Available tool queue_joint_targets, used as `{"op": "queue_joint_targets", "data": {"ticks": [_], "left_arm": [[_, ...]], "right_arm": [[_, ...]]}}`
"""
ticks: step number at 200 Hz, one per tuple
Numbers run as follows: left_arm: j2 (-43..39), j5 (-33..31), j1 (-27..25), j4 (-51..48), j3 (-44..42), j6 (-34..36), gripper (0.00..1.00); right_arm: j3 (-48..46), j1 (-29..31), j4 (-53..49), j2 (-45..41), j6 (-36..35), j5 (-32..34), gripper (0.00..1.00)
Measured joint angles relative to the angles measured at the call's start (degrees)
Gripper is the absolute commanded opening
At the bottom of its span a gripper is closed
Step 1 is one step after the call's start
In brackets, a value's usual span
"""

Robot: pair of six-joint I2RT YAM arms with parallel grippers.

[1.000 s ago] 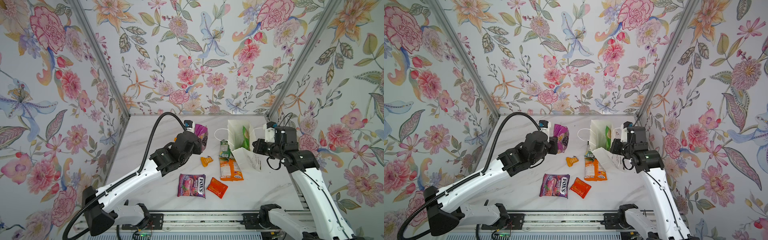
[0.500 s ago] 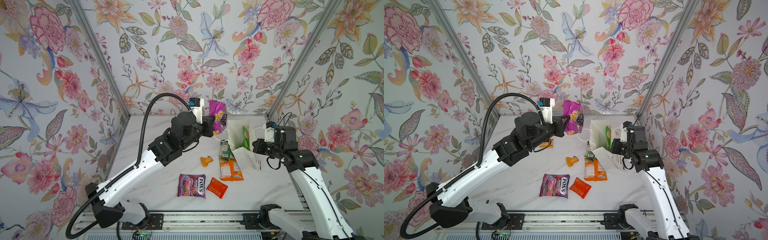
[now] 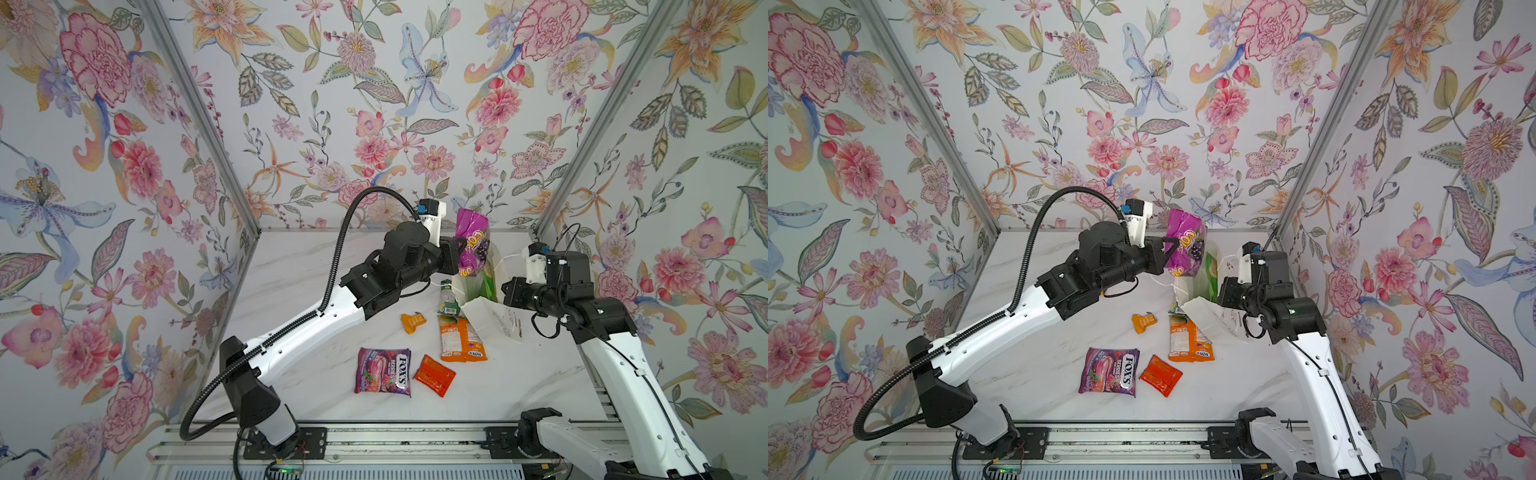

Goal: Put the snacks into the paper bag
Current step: 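Lift the purple candy bag with the left gripper toward the paper bag, then lower the purple candy bag into the paper bag and open the left gripper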

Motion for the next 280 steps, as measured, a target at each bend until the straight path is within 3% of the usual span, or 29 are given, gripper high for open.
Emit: {"op": "queue_joint_targets", "data": {"ticks": [97,177,280], "left_arm": [[2.3,6.4,-1.1,8.0,-3.7,-12.2,0.0],[0.1,4.7,-1.6,11.2,-14.4,-17.3,0.0],[1.6,5.4,-1.6,15.5,-14.0,-22.0,0.0]], "right_arm": [[0.6,0.0,-0.4,-0.3,0.0,0.2,0.0],[1.0,0.0,-0.6,-0.2,0.5,1.1,0.0],[1.0,-1.5,-0.4,-0.2,1.7,-0.1,0.0]]}}
